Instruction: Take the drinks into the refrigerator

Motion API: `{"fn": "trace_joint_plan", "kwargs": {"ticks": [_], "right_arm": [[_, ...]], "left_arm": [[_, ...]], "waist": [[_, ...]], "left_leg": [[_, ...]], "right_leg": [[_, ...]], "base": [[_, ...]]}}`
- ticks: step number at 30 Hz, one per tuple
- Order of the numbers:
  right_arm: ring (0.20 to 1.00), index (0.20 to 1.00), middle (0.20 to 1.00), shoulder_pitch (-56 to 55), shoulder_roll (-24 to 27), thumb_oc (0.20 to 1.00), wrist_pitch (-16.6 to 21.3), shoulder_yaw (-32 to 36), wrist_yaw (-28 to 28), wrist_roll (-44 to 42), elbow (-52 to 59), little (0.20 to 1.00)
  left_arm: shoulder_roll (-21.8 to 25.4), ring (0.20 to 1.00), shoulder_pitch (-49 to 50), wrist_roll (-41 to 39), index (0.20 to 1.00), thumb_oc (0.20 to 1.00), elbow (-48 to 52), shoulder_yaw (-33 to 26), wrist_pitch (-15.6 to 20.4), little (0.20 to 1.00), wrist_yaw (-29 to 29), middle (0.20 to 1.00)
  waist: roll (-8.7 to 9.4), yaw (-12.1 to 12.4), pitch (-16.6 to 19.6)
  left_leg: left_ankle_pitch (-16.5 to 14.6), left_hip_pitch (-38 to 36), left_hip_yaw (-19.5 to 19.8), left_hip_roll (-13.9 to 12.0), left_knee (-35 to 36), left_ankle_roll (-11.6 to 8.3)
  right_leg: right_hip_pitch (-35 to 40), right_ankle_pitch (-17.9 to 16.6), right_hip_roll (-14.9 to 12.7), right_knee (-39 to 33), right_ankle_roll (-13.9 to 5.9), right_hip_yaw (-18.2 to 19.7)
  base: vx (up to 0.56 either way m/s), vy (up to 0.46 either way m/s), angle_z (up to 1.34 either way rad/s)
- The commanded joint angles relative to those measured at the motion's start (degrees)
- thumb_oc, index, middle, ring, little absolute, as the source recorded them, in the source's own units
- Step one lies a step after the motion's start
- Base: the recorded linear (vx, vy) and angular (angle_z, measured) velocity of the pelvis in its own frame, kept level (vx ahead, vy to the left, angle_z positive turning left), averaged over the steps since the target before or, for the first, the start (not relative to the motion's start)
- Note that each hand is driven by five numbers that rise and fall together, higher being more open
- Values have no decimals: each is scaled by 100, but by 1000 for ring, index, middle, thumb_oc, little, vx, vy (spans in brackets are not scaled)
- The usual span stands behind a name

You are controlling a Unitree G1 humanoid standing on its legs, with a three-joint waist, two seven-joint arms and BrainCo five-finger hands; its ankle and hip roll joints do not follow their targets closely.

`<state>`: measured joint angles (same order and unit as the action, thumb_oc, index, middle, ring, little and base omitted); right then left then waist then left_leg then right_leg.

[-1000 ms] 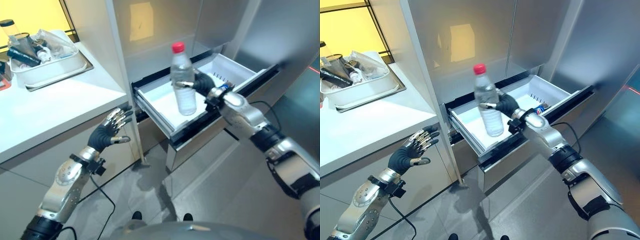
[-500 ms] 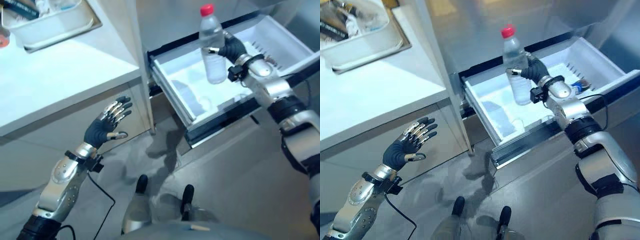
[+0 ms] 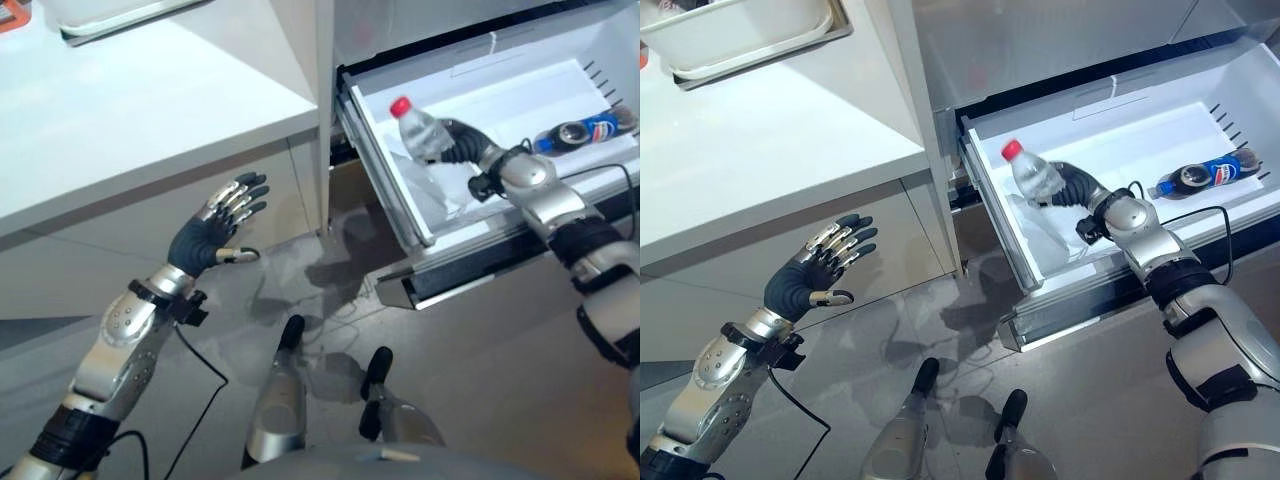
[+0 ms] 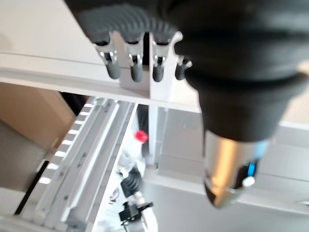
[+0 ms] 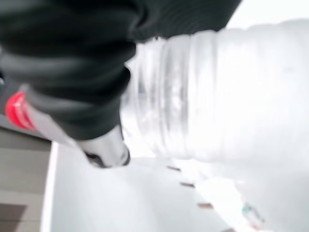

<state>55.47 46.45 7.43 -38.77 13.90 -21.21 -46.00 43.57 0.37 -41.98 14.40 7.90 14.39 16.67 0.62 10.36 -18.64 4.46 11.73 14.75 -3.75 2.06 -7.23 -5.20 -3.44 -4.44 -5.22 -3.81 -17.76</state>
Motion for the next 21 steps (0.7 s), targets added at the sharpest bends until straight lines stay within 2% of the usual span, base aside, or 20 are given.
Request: {"fn": "trace_joint_plan", "kwargs": {"ticks": [1, 5, 10, 15, 21], "right_arm": [[200, 200, 200, 79, 304, 200, 511, 152, -279, 188, -248, 200], [200, 200, 200, -88, 154, 200, 502, 304, -403, 543, -902, 200], [200, 200, 200, 82, -110, 200, 271, -80, -508, 1731, -1492, 200], [200, 200, 200, 411, -338, 200, 216, -993, -289, 3377, -1216, 200], [200, 200, 200, 401, -403, 200, 218, -1110, -160, 3713, -916, 200]], "left_arm": [[17, 1000, -54, -40, 1000, 1000, 484, 49, 391, 1000, 104, 1000], [20, 1000, -100, -12, 1000, 1000, 490, 114, 401, 1000, 78, 1000], [53, 1000, -183, 75, 1000, 1000, 566, 133, 347, 1000, 44, 1000], [-76, 1000, -112, 152, 1000, 1000, 658, 14, 323, 1000, -2, 1000], [-221, 1000, -29, 276, 1000, 1000, 656, -75, 274, 1000, -19, 1000]], "waist": [[-40, -97, -46], [-165, -76, -117], [-234, -99, -174], [-215, -118, -160], [-150, -108, -166]], "left_leg": [[-109, -434, -211, 416, 257, 494], [-64, -387, -157, 435, 256, 477], [-50, -399, -132, 436, 264, 449], [-87, -417, -129, 441, 257, 442], [-117, -458, -83, 437, 253, 435]], "right_leg": [[-272, 823, 82, 956, 122, -68], [-330, 851, 52, 1022, 125, -124], [-337, 882, 41, 1080, 130, -145], [-252, 879, 57, 984, 137, -171], [-141, 863, 73, 870, 147, -226]], "base": [[-25, -31, 14], [-31, -27, 20], [-18, -15, 9], [0, 0, 0], [-4, -15, 5]]}}
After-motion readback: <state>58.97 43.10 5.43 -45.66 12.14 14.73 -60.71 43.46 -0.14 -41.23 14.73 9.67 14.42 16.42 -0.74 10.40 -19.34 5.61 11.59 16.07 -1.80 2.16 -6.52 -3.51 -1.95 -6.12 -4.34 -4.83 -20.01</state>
